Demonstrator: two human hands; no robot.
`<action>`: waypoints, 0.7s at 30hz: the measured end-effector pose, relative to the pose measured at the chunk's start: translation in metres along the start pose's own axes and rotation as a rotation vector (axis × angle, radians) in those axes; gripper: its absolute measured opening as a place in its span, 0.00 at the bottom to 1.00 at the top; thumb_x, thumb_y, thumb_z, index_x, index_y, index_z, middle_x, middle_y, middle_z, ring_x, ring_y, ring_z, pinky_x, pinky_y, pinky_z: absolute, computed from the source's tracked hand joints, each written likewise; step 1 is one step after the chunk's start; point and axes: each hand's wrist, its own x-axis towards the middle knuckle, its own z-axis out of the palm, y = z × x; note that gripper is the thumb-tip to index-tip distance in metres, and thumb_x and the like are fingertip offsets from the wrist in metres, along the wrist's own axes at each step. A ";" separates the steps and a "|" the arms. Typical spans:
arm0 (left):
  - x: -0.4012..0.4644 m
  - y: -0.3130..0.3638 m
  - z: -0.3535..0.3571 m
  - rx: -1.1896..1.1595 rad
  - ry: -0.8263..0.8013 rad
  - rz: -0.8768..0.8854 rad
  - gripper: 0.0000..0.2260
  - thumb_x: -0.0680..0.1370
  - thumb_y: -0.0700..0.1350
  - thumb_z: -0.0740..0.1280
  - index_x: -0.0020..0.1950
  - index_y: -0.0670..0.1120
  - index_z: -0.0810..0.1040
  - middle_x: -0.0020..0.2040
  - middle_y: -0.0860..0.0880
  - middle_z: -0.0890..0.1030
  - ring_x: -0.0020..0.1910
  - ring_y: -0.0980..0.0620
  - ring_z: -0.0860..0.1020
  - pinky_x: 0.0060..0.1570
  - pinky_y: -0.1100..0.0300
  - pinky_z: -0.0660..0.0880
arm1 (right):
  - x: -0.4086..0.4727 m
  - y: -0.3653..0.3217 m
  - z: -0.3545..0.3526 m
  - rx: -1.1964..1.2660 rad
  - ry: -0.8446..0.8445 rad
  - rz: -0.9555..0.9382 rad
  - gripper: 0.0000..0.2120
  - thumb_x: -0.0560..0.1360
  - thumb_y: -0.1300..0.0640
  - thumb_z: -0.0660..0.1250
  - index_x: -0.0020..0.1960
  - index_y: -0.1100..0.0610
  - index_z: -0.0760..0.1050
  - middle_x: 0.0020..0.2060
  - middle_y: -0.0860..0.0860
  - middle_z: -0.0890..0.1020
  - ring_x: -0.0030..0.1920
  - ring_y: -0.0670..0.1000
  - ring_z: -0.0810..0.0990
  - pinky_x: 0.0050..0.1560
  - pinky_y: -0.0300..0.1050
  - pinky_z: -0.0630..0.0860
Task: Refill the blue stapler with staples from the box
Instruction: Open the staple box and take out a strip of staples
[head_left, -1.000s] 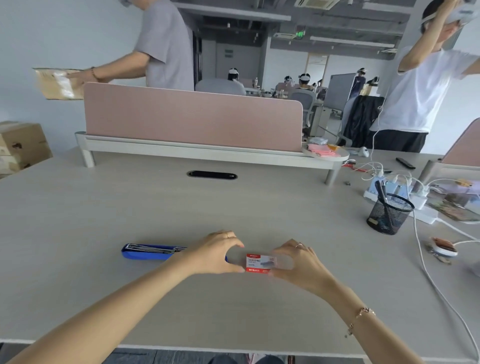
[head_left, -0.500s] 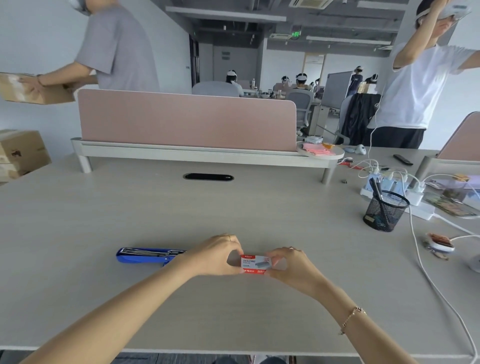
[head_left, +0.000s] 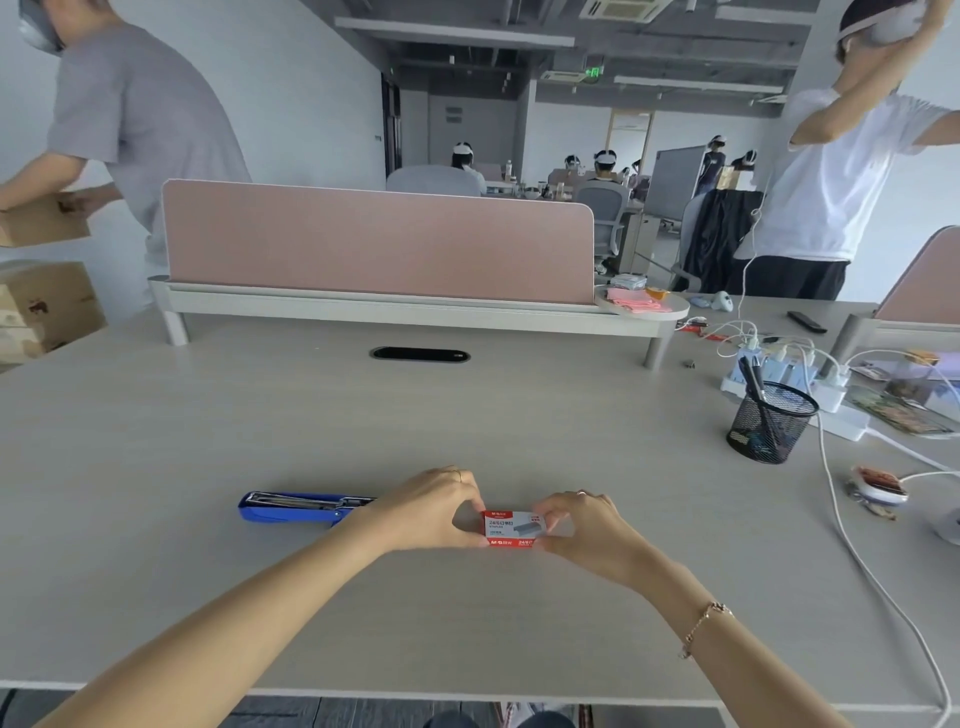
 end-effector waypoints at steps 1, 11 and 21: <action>-0.001 0.000 -0.001 0.002 -0.001 0.001 0.17 0.72 0.62 0.68 0.52 0.53 0.80 0.51 0.55 0.78 0.52 0.57 0.73 0.51 0.60 0.73 | 0.000 0.000 0.000 -0.001 0.005 -0.005 0.14 0.69 0.51 0.70 0.54 0.48 0.76 0.44 0.41 0.80 0.53 0.47 0.76 0.56 0.41 0.61; -0.015 -0.012 -0.012 0.012 -0.028 -0.022 0.12 0.72 0.59 0.69 0.48 0.54 0.81 0.50 0.56 0.77 0.50 0.58 0.73 0.47 0.62 0.72 | -0.003 -0.004 -0.001 -0.002 0.012 -0.013 0.13 0.71 0.53 0.69 0.56 0.50 0.76 0.44 0.42 0.78 0.50 0.45 0.72 0.57 0.42 0.62; -0.017 -0.014 -0.011 0.032 -0.017 0.001 0.10 0.72 0.59 0.69 0.46 0.54 0.80 0.49 0.56 0.77 0.49 0.58 0.73 0.46 0.61 0.72 | -0.006 -0.003 -0.003 0.004 -0.006 0.010 0.13 0.70 0.52 0.69 0.55 0.50 0.76 0.45 0.44 0.80 0.54 0.49 0.75 0.60 0.44 0.63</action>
